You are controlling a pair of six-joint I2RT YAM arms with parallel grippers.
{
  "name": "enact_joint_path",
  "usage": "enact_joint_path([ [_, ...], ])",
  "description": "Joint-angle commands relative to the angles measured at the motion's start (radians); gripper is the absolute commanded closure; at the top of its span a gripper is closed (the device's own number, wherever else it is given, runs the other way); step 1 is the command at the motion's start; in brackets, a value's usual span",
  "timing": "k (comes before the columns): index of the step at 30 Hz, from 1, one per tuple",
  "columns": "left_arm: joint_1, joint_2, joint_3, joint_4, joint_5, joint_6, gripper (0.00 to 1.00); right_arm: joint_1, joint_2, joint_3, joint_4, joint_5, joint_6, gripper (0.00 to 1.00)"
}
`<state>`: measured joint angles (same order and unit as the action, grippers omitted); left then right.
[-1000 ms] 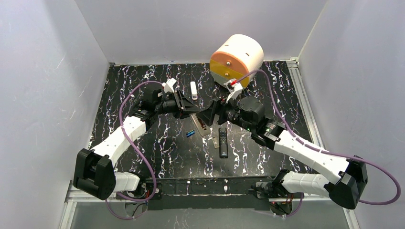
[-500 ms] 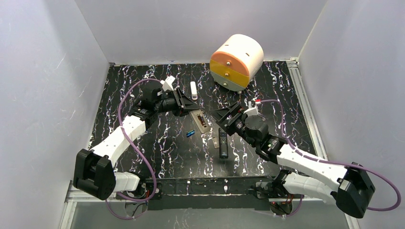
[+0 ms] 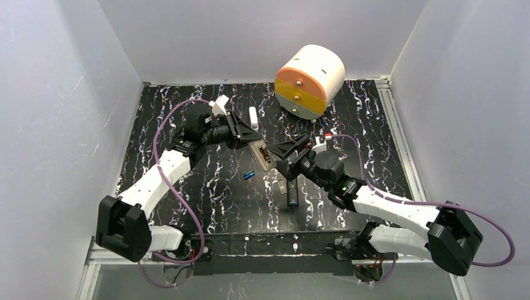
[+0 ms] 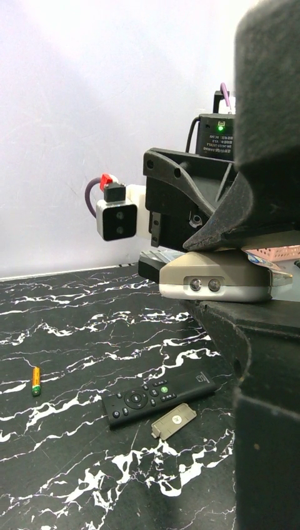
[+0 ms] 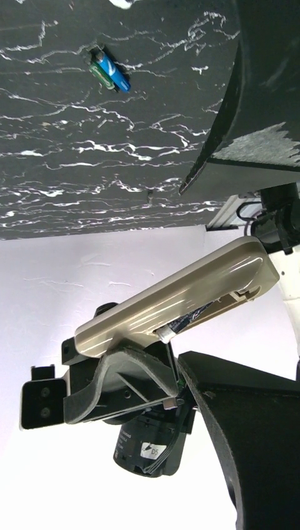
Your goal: Load the batteries into the remote control
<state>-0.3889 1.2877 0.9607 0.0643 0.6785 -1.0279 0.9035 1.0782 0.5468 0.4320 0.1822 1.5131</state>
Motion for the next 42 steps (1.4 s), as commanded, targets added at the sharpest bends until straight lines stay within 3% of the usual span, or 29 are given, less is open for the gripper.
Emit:
enact_joint_path([
  [1, -0.002, -0.001, 0.040, 0.017, 0.012, 0.009, 1.00, 0.000, 0.021, 0.045, 0.103, -0.042, 0.074, 0.01],
  [15, -0.002, -0.005, 0.028, 0.021, 0.035, 0.031, 1.00, 0.002, 0.089, 0.069, 0.193, -0.055, 0.095, 0.02],
  [23, -0.001, -0.017, 0.027, 0.021, 0.063, 0.057, 1.00, 0.002, 0.120, 0.069, 0.255, -0.062, 0.112, 0.15],
  [42, -0.003, -0.021, 0.021, 0.022, 0.103, 0.073, 1.00, 0.000, 0.158, 0.075, 0.269, -0.108, 0.105, 0.30],
])
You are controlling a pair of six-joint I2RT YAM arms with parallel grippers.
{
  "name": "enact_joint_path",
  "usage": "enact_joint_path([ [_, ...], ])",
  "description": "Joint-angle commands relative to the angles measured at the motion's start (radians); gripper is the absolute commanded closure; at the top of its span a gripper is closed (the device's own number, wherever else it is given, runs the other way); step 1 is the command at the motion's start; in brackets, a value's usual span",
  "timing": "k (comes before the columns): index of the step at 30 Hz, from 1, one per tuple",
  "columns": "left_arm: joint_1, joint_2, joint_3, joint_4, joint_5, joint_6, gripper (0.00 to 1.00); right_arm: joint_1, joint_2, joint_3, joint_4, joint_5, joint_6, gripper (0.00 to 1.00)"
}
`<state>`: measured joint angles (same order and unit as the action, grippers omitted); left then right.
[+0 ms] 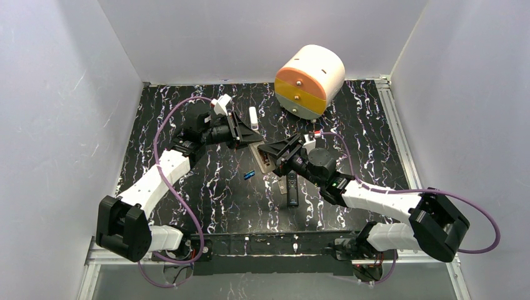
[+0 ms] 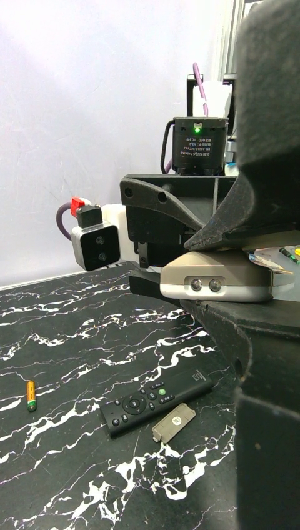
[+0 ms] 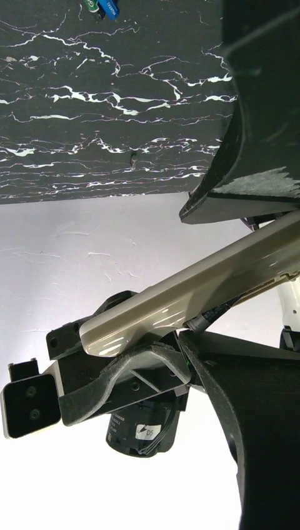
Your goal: Load the batteries into the remote control
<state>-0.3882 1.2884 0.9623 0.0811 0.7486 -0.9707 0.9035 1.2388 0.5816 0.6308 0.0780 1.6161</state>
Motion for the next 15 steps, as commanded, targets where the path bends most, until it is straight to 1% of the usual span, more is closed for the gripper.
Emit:
enact_joint_path([
  [1, -0.003, -0.023, 0.019, 0.006, 0.030, 0.014, 1.00, 0.001, -0.003, 0.037, 0.073, -0.005, 0.003, 0.31],
  [5, -0.002, -0.023, 0.021, 0.005, 0.024, 0.002, 1.00, 0.001, 0.003, 0.034, 0.089, -0.019, -0.005, 0.36],
  [15, -0.003, -0.008, 0.037, -0.008, 0.031, -0.028, 1.00, 0.001, 0.008, 0.016, 0.112, -0.038, -0.029, 0.44],
])
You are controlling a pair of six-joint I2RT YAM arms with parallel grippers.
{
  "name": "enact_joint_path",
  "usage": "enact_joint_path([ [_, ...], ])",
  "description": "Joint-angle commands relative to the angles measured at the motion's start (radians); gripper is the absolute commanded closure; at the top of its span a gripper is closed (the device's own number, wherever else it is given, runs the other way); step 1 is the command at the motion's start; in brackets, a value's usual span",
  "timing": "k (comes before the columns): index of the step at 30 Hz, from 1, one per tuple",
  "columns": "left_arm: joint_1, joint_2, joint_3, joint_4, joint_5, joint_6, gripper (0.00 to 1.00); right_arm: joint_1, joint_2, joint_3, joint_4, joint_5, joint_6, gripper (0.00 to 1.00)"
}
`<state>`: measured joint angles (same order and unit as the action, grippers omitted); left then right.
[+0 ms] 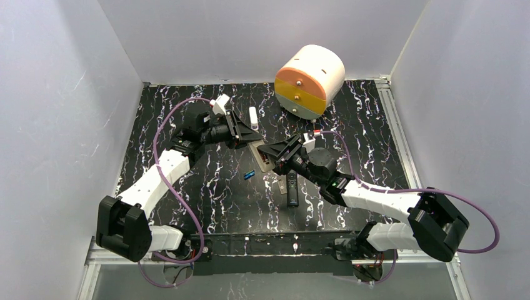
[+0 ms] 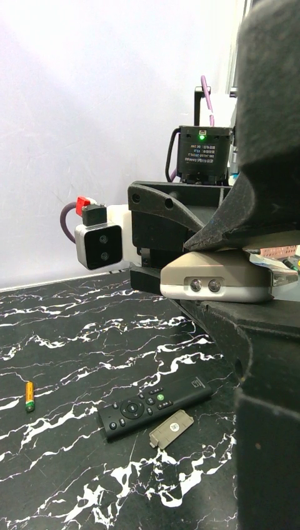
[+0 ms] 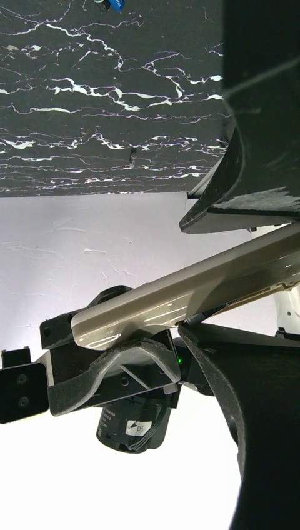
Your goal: Load the batteries into the remote control
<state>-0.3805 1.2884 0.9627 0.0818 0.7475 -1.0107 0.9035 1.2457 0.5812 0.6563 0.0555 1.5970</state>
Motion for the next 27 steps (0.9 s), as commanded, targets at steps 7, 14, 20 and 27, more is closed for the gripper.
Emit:
enact_joint_path([
  [7, -0.010, -0.008, 0.051, -0.019, 0.035, 0.005, 1.00, 0.001, 0.000, 0.003, 0.086, -0.016, -0.037, 0.51],
  [14, -0.010, -0.003, 0.058, -0.020, 0.046, -0.003, 1.00, -0.002, -0.010, 0.019, 0.096, -0.026, -0.084, 0.20],
  [20, -0.010, -0.005, 0.055, -0.022, 0.046, 0.030, 1.00, -0.021, -0.054, 0.000, 0.143, -0.016, -0.153, 0.10],
  [27, -0.006, 0.006, 0.093, -0.028, 0.118, 0.076, 1.00, -0.128, -0.121, -0.028, 0.130, -0.259, -0.458, 0.16],
])
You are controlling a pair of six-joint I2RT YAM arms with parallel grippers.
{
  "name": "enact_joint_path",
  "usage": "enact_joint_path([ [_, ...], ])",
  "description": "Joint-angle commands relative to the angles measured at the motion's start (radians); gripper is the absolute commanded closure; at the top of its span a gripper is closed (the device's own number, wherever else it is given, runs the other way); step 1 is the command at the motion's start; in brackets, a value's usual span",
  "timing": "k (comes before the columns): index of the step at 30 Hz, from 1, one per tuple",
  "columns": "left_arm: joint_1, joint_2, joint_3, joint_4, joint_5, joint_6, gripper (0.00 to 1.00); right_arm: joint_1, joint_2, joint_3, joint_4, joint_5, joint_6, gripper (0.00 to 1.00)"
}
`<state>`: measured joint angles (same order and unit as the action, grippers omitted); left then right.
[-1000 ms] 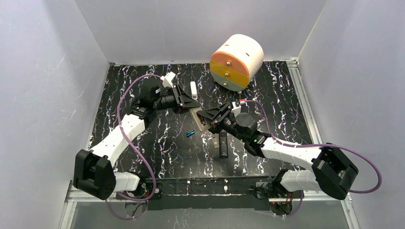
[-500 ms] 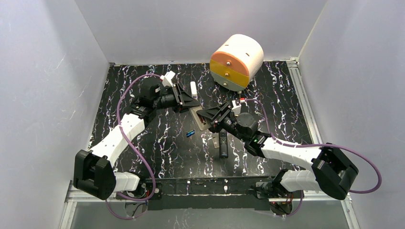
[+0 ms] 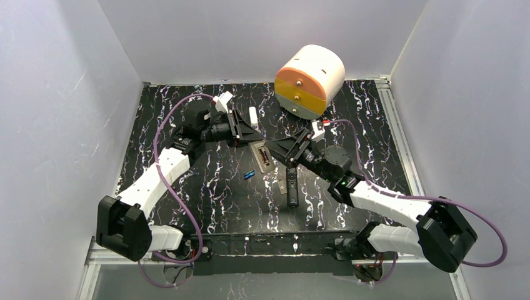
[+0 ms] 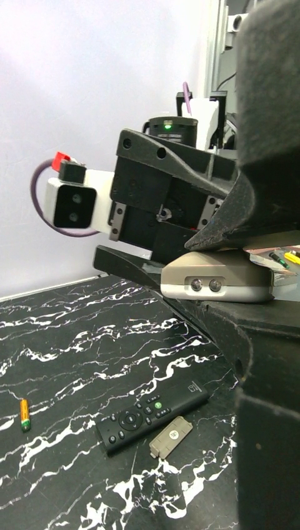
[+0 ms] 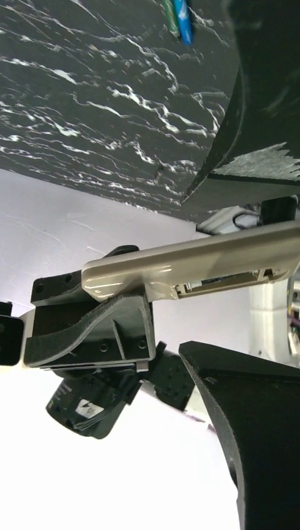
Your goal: Load the batteries into the remote control
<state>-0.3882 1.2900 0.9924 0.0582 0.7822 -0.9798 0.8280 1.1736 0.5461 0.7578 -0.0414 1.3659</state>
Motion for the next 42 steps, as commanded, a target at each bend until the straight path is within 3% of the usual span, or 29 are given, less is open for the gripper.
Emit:
enact_joint_path([
  [1, 0.001, 0.005, 0.069, -0.008, 0.097, 0.058, 1.00, -0.063, -0.058, 0.028, -0.040, -0.200, -0.283, 0.17],
  [6, 0.001, 0.008, 0.078, -0.001, 0.155, 0.086, 1.00, -0.066, -0.033, 0.128, -0.178, -0.330, -0.456, 0.22],
  [23, 0.001, 0.001, 0.079, 0.000, 0.182, 0.105, 1.00, -0.067, 0.036, 0.152, -0.173, -0.391, -0.492, 0.66],
  [26, 0.001, -0.004, 0.079, -0.001, 0.183, 0.115, 1.00, -0.068, 0.038, 0.158, -0.182, -0.396, -0.496, 0.64],
  [30, 0.001, -0.012, 0.078, -0.012, 0.174, 0.143, 1.00, -0.071, 0.019, 0.177, -0.202, -0.385, -0.491, 0.40],
  [34, 0.005, -0.023, 0.078, -0.028, 0.162, 0.189, 1.00, -0.100, -0.037, 0.174, -0.225, -0.368, -0.478, 0.28],
  [39, 0.009, -0.058, 0.059, -0.030, 0.161, 0.281, 1.00, -0.165, -0.154, 0.164, -0.298, -0.367, -0.529, 0.24],
  [42, 0.009, -0.095, 0.040, -0.031, 0.161, 0.352, 1.00, -0.197, -0.213, 0.189, -0.429, -0.341, -0.617, 0.23],
])
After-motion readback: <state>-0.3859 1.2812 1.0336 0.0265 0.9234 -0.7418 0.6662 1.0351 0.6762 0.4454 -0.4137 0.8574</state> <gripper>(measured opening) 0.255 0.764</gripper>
